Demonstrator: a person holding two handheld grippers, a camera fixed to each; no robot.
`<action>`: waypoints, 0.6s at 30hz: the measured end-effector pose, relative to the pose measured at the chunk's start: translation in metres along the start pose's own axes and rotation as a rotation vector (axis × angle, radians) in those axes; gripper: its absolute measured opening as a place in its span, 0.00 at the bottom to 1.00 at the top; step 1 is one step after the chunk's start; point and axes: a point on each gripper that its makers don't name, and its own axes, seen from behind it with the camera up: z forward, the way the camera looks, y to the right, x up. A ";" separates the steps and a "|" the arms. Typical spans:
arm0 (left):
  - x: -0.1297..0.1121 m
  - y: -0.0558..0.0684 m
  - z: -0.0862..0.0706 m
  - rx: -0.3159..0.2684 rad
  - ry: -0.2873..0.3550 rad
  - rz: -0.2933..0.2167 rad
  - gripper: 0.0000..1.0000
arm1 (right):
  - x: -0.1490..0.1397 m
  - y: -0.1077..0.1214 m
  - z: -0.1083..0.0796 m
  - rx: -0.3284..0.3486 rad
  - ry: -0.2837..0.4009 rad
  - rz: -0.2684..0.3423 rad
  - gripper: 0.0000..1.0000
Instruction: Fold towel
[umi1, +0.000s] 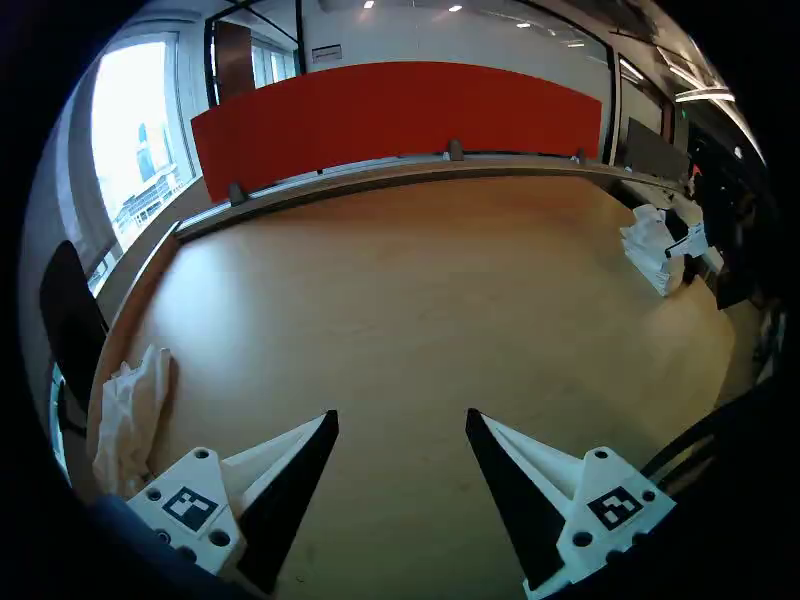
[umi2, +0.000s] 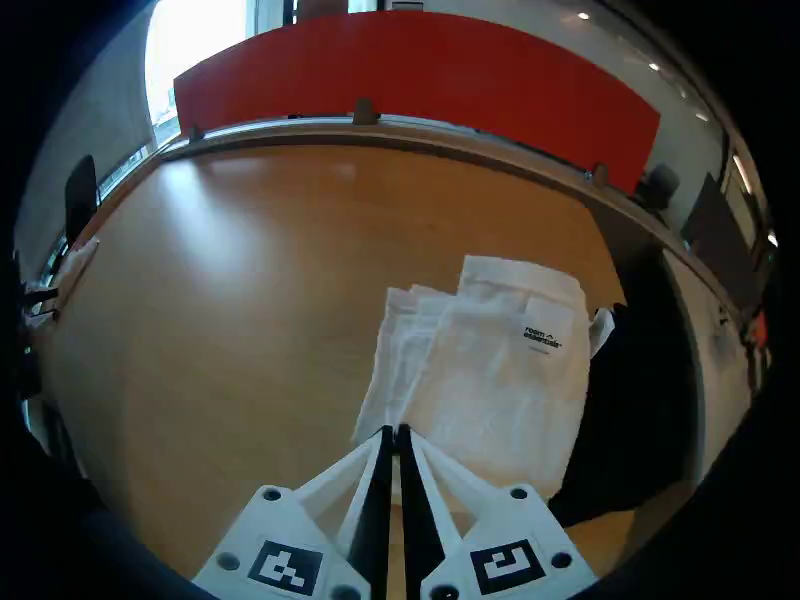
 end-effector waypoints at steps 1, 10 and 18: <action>0.000 0.000 0.000 0.000 0.000 0.000 0.95 | -0.001 -0.001 -0.001 0.004 -0.002 0.000 0.05; 0.000 -0.001 0.001 -0.001 0.000 0.003 0.95 | -0.009 -0.005 -0.005 0.019 -0.016 -0.001 0.05; 0.001 -0.001 0.001 0.000 -0.001 0.002 0.95 | -0.001 -0.007 -0.009 0.026 0.007 -0.010 0.28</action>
